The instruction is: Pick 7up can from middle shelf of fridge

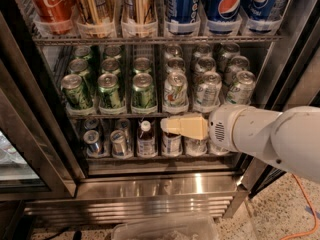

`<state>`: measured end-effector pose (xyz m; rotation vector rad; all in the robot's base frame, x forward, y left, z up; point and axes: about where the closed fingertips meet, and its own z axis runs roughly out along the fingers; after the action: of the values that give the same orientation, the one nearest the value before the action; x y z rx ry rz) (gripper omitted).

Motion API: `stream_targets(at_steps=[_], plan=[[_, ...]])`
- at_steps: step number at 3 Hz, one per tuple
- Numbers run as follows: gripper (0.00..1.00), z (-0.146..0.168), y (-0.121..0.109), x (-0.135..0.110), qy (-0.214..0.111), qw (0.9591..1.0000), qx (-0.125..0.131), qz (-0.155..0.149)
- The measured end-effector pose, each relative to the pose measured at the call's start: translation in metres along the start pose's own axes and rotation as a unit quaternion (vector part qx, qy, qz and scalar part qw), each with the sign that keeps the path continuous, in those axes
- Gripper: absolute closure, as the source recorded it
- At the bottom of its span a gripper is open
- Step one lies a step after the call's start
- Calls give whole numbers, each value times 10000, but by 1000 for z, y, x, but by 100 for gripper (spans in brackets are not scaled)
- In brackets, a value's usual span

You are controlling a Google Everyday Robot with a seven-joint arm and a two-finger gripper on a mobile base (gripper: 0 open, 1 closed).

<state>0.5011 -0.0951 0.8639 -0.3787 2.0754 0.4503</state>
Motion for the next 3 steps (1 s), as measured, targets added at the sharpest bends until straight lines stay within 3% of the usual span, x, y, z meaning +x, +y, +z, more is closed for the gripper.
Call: stream_targets(at_steps=[1,2,3], plan=[[0,8,-8,5,-375,9989,-262,-74],[0,4,-14,22,-669,9940,-197,-849],[0,-8,-9,29,-976,9755,77,-1968]])
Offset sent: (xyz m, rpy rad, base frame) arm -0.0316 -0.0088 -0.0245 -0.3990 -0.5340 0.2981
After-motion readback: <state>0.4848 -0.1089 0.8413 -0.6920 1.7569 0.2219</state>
